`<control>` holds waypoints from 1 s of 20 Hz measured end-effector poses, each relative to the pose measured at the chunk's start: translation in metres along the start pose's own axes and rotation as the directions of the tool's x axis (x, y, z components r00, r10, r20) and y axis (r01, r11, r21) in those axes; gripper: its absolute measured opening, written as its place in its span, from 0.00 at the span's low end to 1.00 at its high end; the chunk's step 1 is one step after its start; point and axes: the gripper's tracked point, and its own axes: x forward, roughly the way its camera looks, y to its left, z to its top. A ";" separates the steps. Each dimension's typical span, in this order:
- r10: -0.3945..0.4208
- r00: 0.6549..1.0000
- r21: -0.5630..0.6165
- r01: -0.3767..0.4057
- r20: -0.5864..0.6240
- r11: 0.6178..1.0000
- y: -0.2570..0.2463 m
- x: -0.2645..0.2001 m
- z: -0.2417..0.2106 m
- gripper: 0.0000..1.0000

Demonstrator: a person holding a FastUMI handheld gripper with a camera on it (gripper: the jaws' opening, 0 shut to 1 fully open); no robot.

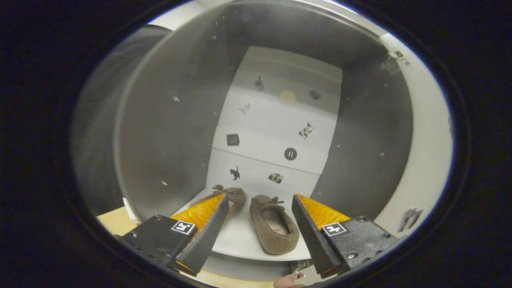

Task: Open the shoe cabinet door, grab the shoes and put them into the shoe cabinet, then close the shoe cabinet door.

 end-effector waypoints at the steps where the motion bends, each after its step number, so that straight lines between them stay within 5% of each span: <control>1: 0.018 1.000 0.000 -0.018 0.022 1.000 0.007 -0.021 0.012 1.00; 9: 0.115 0.991 0.097 -0.121 0.069 0.988 0.041 -0.197 0.052 1.00; 20: -0.004 0.986 0.058 -0.006 0.167 0.998 -0.029 -0.409 0.050 1.00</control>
